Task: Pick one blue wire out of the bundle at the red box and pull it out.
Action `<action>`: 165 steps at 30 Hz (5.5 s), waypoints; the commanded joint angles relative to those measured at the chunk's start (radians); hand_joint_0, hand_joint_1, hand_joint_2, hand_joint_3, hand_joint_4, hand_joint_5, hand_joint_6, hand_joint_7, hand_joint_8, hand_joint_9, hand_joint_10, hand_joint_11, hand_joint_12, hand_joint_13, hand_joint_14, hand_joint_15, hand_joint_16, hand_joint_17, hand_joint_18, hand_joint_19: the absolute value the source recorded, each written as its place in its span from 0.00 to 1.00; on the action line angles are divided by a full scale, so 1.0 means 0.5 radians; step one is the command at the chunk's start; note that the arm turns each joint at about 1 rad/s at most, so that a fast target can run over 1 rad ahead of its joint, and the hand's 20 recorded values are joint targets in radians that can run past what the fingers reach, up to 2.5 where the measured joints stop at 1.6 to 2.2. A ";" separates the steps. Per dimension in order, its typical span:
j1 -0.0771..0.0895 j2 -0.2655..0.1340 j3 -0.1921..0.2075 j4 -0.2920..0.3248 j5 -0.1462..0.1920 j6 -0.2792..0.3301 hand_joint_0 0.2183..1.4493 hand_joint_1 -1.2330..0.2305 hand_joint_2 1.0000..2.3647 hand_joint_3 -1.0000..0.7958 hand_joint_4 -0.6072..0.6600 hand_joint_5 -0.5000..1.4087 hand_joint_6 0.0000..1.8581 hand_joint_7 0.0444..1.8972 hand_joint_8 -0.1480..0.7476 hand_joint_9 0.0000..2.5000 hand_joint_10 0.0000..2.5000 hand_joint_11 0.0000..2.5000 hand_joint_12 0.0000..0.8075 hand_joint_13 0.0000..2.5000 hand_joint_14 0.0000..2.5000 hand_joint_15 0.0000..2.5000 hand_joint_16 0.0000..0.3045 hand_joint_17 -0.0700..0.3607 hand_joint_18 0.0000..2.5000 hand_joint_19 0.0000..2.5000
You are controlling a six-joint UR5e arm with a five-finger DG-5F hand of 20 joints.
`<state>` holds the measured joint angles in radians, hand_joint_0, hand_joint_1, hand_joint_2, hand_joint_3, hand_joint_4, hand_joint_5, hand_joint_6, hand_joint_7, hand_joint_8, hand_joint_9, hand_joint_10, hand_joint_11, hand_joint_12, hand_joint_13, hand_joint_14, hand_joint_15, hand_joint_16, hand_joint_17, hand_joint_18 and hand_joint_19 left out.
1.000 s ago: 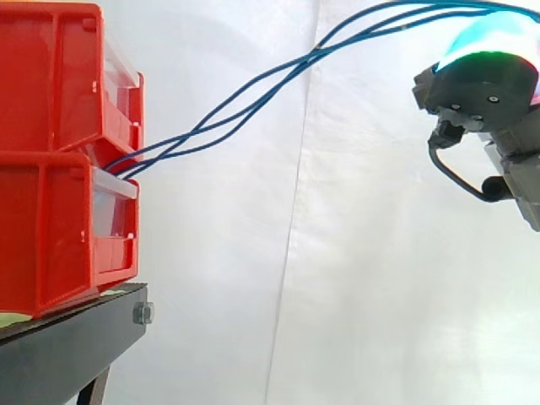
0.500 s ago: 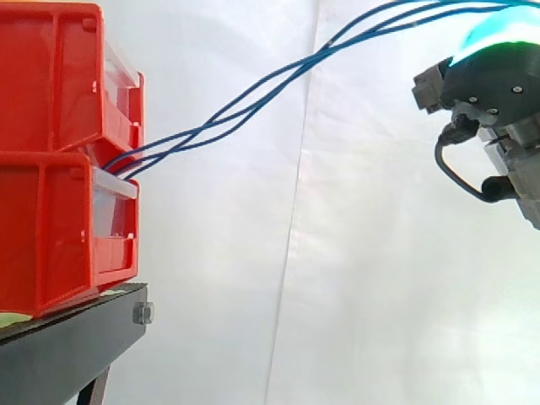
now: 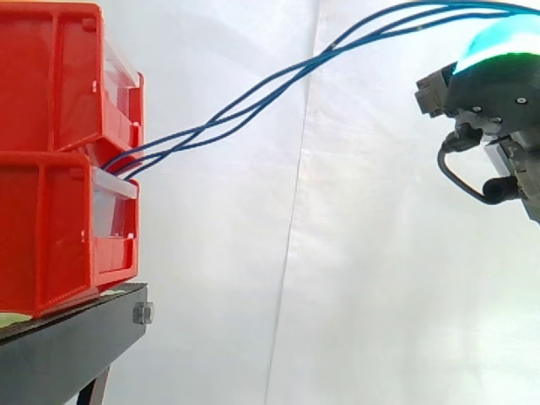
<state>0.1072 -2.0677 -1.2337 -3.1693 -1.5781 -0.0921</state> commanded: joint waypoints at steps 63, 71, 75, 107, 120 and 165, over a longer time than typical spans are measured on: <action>0.006 0.000 -0.002 -0.006 0.061 -0.135 0.31 0.24 0.01 0.40 0.60 0.23 0.49 0.68 0.59 0.48 0.01 0.33 0.54 0.41 0.01 0.22 0.17 0.43 0.42 0.21; 0.006 0.000 -0.002 -0.009 0.061 -0.132 0.40 0.17 0.01 0.40 0.59 0.20 0.52 0.58 0.57 0.42 0.01 0.34 0.54 0.39 0.01 0.21 0.17 0.43 0.41 0.18; 0.006 0.000 -0.002 -0.015 0.061 -0.129 0.42 0.15 0.01 0.39 0.64 0.16 0.53 0.46 0.56 0.36 0.01 0.34 0.55 0.36 0.01 0.20 0.18 0.45 0.40 0.16; -0.006 0.000 -0.002 -0.018 0.058 -0.138 0.37 0.24 0.01 0.46 0.59 0.19 0.53 0.57 0.61 0.42 0.00 0.35 0.56 0.38 0.01 0.20 0.18 0.45 0.41 0.18; -0.009 0.000 -0.002 -0.018 0.054 -0.169 0.36 0.21 0.00 0.28 0.63 0.20 0.52 0.52 0.60 0.43 0.00 0.36 0.55 0.38 0.01 0.20 0.18 0.44 0.40 0.18; -0.018 0.000 -0.002 -0.080 -0.013 -0.205 0.26 0.36 0.00 0.28 0.58 0.23 0.49 0.63 0.61 0.50 0.01 0.34 0.55 0.42 0.01 0.21 0.18 0.44 0.43 0.21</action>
<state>0.0991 -2.0678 -1.2351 -3.2068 -1.5847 -0.1949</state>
